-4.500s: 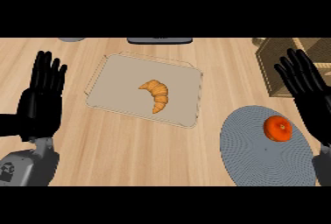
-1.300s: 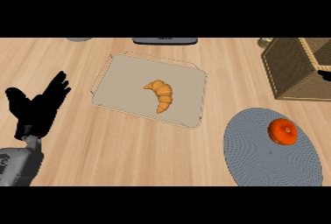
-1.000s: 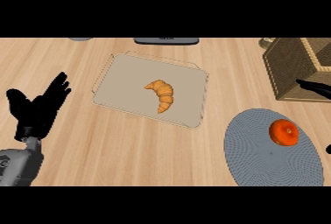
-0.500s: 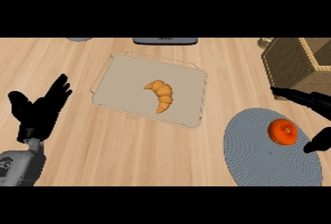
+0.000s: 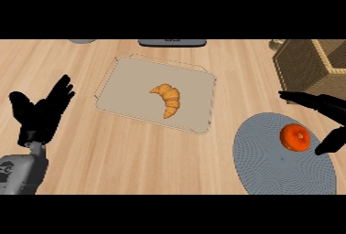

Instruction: Pick the squash from the placemat and place it in the basket

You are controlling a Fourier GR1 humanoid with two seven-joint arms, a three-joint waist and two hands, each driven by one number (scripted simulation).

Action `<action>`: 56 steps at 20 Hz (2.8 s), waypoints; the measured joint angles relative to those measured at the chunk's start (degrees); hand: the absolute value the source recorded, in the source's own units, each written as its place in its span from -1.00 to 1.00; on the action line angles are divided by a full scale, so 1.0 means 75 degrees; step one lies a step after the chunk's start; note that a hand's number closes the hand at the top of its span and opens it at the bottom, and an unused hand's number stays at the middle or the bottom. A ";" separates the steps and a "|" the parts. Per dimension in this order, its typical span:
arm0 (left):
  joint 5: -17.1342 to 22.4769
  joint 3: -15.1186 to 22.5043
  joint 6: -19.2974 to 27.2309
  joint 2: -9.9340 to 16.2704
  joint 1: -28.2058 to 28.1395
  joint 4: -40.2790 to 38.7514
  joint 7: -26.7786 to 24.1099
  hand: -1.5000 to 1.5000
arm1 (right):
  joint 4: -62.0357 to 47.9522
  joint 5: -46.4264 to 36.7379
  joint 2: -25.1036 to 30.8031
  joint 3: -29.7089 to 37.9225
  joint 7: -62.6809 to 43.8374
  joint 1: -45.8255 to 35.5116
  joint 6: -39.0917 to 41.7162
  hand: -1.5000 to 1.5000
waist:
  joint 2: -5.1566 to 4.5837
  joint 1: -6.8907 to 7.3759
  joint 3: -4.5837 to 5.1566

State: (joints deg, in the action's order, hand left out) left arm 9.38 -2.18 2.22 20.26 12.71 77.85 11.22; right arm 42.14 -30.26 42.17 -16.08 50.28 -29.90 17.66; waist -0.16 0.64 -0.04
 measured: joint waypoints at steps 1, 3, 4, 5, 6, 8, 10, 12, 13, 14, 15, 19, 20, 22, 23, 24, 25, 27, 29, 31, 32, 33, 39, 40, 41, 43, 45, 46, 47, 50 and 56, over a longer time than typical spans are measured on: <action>-0.0028 0.0005 0.0003 -0.0052 -0.0006 -0.0019 -0.0031 0.00 | -0.0133 -0.0039 -0.0005 0.0008 0.0055 -0.0077 -0.0001 -1.00 | -0.0001 0.0002 0.0000; 0.0027 -0.0101 -0.0142 0.0024 0.0011 -0.0074 -0.0028 0.00 | -0.0244 -0.0080 -0.0046 0.0008 0.0187 -0.0023 -0.0090 -1.00 | 0.0000 -0.0007 0.0002; 0.0016 -0.0089 -0.0153 0.0009 -0.0046 0.0008 -0.0011 0.00 | -0.0351 -0.0107 -0.0103 -0.0013 0.0255 -0.0030 -0.0137 -1.00 | 0.0000 0.0004 0.0000; -0.0027 -0.0056 -0.0095 -0.0075 -0.0050 0.0022 -0.0030 0.00 | -0.0376 -0.0097 -0.0137 -0.0038 0.0302 0.0005 -0.0148 -1.00 | 0.0001 -0.0003 0.0000; 0.0043 -0.0164 -0.0224 0.0050 0.0017 -0.0066 -0.0011 0.00 | -0.0393 -0.0089 -0.0091 -0.0061 0.0358 -0.0021 -0.0130 -1.00 | -0.0003 -0.0008 -0.0001; -0.0041 -0.0126 -0.0161 -0.0036 0.0067 -0.0097 -0.0016 0.00 | -0.0357 -0.0091 -0.0090 -0.0139 0.0449 0.0056 -0.0148 -1.00 | 0.0002 -0.0027 0.0001; -0.0074 -0.0135 -0.0121 -0.0052 0.0174 -0.0082 0.0118 0.00 | -0.0463 -0.0109 -0.0103 -0.0187 0.0573 0.0057 -0.0208 -1.00 | -0.0001 -0.0019 -0.0001; -0.0068 -0.0149 -0.0169 -0.0074 0.0039 0.0016 0.0073 0.00 | -0.0480 -0.0096 -0.0037 -0.0213 0.0662 0.0057 -0.0225 -1.00 | 0.0003 -0.0012 -0.0001; -0.0075 -0.0162 -0.0196 -0.0073 -0.0013 0.0056 0.0061 0.00 | -0.0440 -0.0108 -0.0002 -0.0217 0.0690 0.0117 -0.0250 -1.00 | 0.0008 -0.0020 0.0001; -0.0077 -0.0197 -0.0198 -0.0058 0.0027 0.0093 0.0115 0.00 | -0.0448 -0.0159 0.0025 -0.0229 0.0720 0.0139 -0.0294 -1.00 | 0.0009 -0.0025 0.0001; -0.0075 -0.0193 -0.0199 -0.0087 -0.0092 0.0260 0.0154 0.00 | -0.0454 -0.0214 0.0024 -0.0229 0.0722 0.0146 -0.0335 -1.00 | 0.0012 -0.0021 0.0001; -0.0163 -0.0242 -0.0186 -0.0167 -0.0095 0.0295 0.0222 0.00 | -0.0678 -0.0412 -0.0104 -0.0166 0.0793 0.0195 -0.0563 -1.00 | 0.0010 -0.0023 0.0002; -0.0172 -0.0261 -0.0199 -0.0179 -0.0157 0.0365 0.0224 0.00 | -0.0685 -0.0479 -0.0104 -0.0160 0.0793 0.0191 -0.0592 -1.00 | 0.0010 -0.0025 0.0000; -0.0159 -0.0377 -0.0351 -0.0123 -0.0195 0.0224 0.0067 0.00 | -0.0770 -0.0626 -0.0271 -0.0152 0.0736 0.0115 -0.0670 -1.00 | 0.0010 -0.0026 0.0002; -0.0146 -0.0410 -0.0383 -0.0122 -0.0109 0.0194 0.0128 0.00 | -0.0795 -0.0700 -0.0339 -0.0139 0.0736 0.0081 -0.0709 -1.00 | 0.0009 -0.0029 0.0002; -0.0209 -0.0388 -0.0379 -0.0180 -0.0108 0.0136 0.0062 0.00 | -0.0884 -0.0769 -0.0364 -0.0109 0.0766 0.0049 -0.0750 -1.00 | 0.0008 -0.0030 0.0001; -0.0278 -0.0404 -0.0346 -0.0217 0.0079 -0.0106 -0.0012 0.00 | -0.0950 -0.0829 -0.0387 -0.0099 0.0804 0.0045 -0.0813 1.00 | 0.0004 -0.0042 0.0002; -0.0262 -0.0438 -0.0363 -0.0170 0.0099 0.0012 0.0166 0.00 | -0.0756 -0.1076 -0.0526 -0.0280 0.0799 0.0229 -0.1056 1.00 | 0.0014 -0.0049 0.0004; -0.0384 -0.0373 -0.0289 -0.0289 0.0031 0.0035 0.0075 0.00 | -0.0772 -0.1303 -0.0596 -0.0338 0.0901 0.0251 -0.1268 1.00 | 0.0013 -0.0042 0.0002; -0.0419 -0.0399 -0.0314 -0.0349 0.0052 -0.0072 -0.0012 0.00 | -0.0825 -0.1491 -0.0774 -0.0306 0.0930 0.0203 -0.1437 1.00 | 0.0028 -0.0036 0.0025; -0.0437 -0.0428 -0.0316 -0.0335 0.0062 -0.0026 0.0061 0.00 | -0.0754 -0.1533 -0.0746 -0.0261 0.0966 0.0241 -0.1436 1.00 | 0.0030 -0.0040 0.0023; -0.0445 -0.0460 -0.0333 -0.0320 0.0002 0.0039 0.0078 0.00 | -0.0663 -0.1605 -0.0739 -0.0257 0.0986 0.0289 -0.1441 1.00 | 0.0032 -0.0044 0.0022; -0.0518 -0.0502 -0.0385 -0.0436 -0.0075 0.0111 0.0105 0.00 | -0.0745 -0.1999 -0.0951 -0.0132 0.1071 0.0307 -0.1721 1.00 | 0.0065 -0.0027 0.0068; -0.0510 -0.0513 -0.0417 -0.0451 -0.0191 0.0176 0.0067 0.00 | -0.0591 -0.2008 -0.0911 -0.0107 0.1082 0.0427 -0.1746 1.00 | 0.0075 -0.0029 0.0073; -0.0470 -0.0573 -0.0448 -0.0386 -0.0160 0.0258 0.0177 0.00 | -0.0279 -0.1981 -0.0925 -0.0097 0.0919 0.0570 -0.1654 1.00 | 0.0078 -0.0057 0.0070; -0.0492 -0.0633 -0.0417 -0.0366 -0.0187 0.0216 0.0164 0.00 | 0.0347 -0.1988 -0.1065 -0.0100 0.0318 0.0945 -0.1690 1.00 | 0.0125 -0.0164 0.0108; -0.0488 -0.0712 -0.0412 -0.0295 -0.0301 0.0228 0.0178 0.00 | 0.0871 -0.1982 -0.1261 -0.0081 -0.0333 0.1387 -0.1826 1.00 | 0.0209 -0.0306 0.0163; -0.0473 -0.0761 -0.0397 -0.0295 -0.0381 0.0205 0.0143 0.00 | 0.1079 -0.1977 -0.1382 -0.0073 -0.0623 0.1633 -0.1910 1.00 | 0.0253 -0.0411 0.0193; -0.0468 -0.0777 -0.0388 -0.0293 -0.0429 0.0238 0.0144 0.00 | 0.1308 -0.2007 -0.1497 -0.0076 -0.0933 0.1860 -0.2020 1.00 | 0.0290 -0.0465 0.0223; -0.0451 -0.0846 -0.0377 -0.0265 -0.0532 0.0248 0.0134 0.00 | 0.2062 -0.2070 -0.1774 -0.0116 -0.1673 0.2389 -0.2064 1.00 | 0.0352 -0.0584 0.0319; -0.0387 -0.0965 -0.0346 -0.0221 -0.0605 0.0310 0.0192 0.00 | 0.3346 -0.1022 -0.2638 0.0175 -0.1829 0.3361 -0.1693 1.00 | 0.0362 -0.0790 0.0294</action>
State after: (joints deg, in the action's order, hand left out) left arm 6.48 -9.42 -0.37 18.61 8.17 80.18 12.66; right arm 67.24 -37.93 22.39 -14.77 36.57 -4.70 4.96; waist 2.56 -5.29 2.17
